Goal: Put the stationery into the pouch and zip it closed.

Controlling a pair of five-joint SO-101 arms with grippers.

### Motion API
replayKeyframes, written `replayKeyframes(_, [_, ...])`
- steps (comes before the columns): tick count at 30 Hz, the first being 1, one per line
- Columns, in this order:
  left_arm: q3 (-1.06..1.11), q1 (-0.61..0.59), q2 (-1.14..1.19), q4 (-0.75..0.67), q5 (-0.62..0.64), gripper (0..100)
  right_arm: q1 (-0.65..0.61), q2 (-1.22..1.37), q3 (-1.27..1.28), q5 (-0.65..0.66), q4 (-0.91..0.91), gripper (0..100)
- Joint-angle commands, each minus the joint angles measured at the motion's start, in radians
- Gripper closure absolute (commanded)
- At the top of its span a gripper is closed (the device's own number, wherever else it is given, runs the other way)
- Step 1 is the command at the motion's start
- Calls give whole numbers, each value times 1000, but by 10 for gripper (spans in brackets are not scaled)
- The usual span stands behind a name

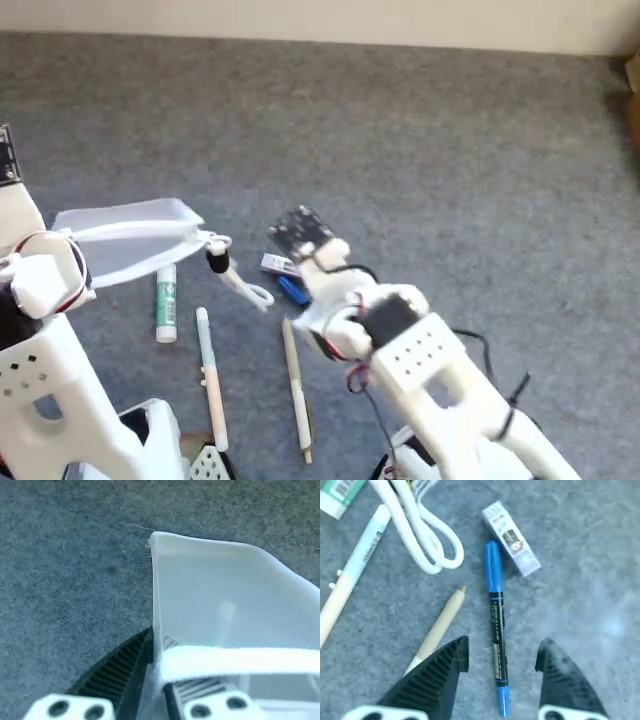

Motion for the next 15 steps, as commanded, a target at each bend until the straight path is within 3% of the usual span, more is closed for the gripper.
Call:
replayKeyframes(1, [-35, -8, -1, 23, 12, 993, -47, 105, -130, 9, -24, 793])
replayKeyframes(15, [28, -7, -4, 17, 38, 993, -82, 659, -487, 14, -25, 793])
